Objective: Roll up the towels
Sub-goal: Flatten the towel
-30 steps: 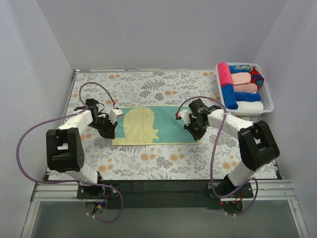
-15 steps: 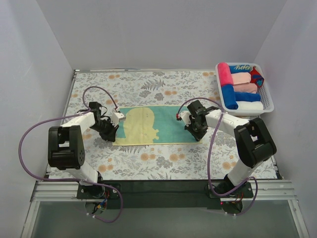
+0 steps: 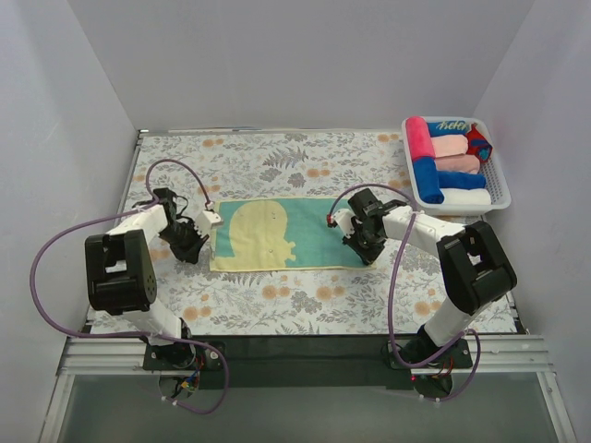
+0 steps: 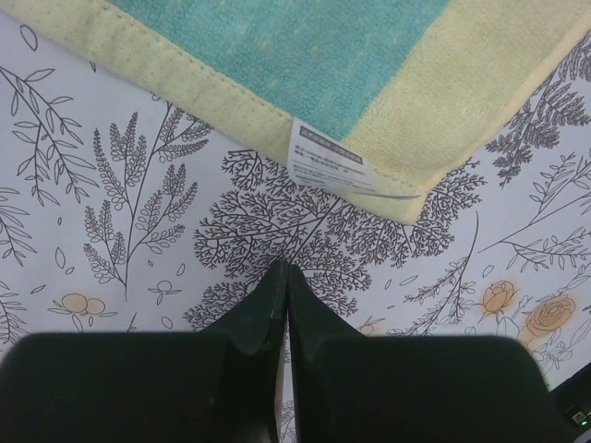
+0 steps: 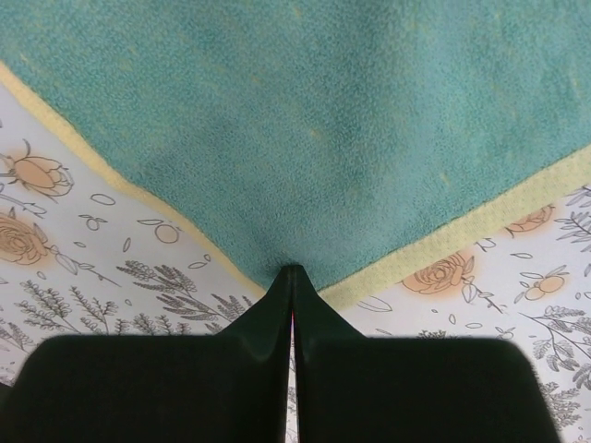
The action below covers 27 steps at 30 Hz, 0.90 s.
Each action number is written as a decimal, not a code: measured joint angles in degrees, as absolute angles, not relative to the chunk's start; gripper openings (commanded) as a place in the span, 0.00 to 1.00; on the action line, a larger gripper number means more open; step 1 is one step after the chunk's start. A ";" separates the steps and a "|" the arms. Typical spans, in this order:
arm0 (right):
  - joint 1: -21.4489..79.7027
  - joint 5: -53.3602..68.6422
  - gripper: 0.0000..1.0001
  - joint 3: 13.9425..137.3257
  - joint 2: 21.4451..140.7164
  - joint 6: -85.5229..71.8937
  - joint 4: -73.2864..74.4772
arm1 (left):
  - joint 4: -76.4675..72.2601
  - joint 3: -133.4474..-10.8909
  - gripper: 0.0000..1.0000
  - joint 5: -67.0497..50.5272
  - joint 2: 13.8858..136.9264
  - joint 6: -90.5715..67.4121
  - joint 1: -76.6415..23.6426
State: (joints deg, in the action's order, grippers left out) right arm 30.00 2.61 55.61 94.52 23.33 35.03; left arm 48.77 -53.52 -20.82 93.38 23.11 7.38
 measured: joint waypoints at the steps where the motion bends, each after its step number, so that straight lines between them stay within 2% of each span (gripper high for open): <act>1: 30.22 2.94 0.01 55.61 94.52 23.35 35.22 | 49.06 -53.69 0.00 -20.73 93.49 23.40 7.40; 11: 31.16 8.01 0.01 55.66 94.37 22.61 38.50 | 54.17 -57.28 0.06 -26.79 91.90 24.05 5.93; 22: 31.24 7.75 0.01 55.70 94.39 22.57 39.62 | 52.69 -54.19 0.06 -29.26 91.02 20.53 -1.61; 27: 31.24 7.11 0.01 55.68 94.56 22.68 39.57 | 50.24 -50.85 0.01 -26.89 92.44 18.59 -1.65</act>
